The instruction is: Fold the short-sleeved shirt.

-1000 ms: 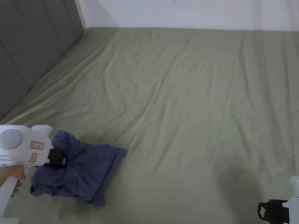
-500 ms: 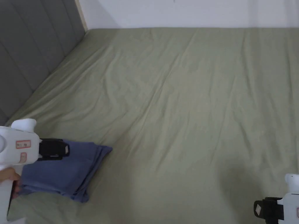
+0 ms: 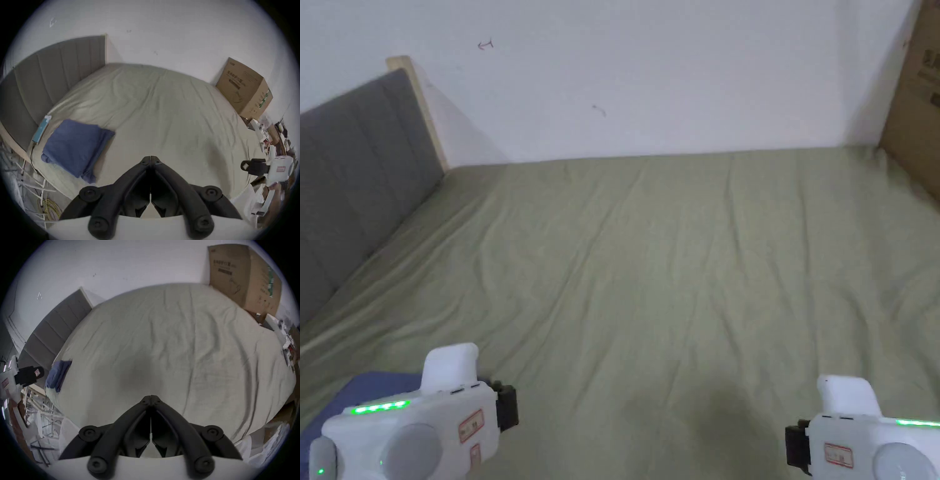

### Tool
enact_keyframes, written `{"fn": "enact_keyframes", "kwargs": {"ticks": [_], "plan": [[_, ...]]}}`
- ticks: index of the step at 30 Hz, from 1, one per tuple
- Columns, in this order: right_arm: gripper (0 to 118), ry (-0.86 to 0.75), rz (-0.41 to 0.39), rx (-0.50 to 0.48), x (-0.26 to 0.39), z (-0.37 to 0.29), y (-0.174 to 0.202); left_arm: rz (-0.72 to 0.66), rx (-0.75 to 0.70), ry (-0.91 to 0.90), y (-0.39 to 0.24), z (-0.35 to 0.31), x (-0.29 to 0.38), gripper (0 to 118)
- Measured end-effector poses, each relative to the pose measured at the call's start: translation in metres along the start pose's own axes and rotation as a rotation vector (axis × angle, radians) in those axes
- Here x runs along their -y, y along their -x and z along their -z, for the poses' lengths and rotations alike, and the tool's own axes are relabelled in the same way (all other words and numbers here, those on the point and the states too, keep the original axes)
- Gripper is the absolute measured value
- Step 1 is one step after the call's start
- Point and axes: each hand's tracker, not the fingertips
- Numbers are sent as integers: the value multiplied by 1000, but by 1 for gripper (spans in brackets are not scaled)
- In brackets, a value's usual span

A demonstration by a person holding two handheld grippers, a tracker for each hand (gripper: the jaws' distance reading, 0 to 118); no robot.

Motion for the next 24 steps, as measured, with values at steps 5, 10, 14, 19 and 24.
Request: {"fn": "enact_keyframes", "kwargs": {"ticks": [5,10,14,19,24], "plan": [[0,-232,-13,80,-15,-52,2,99,-39,-164,-61,-39,-14,0],[0,-436,-62,128,-39,-106,11,147,-37,-326,-103,-74,-34,0],[0,-598,-157,165,-51,-141,26,178,-32,-402,-133,-104,-47,0],[0,-660,-148,146,-59,-172,34,220,-37,-490,-157,-123,-49,0],[0,-720,-125,150,-54,-180,31,240,-96,-615,-163,-141,-45,0]]}}
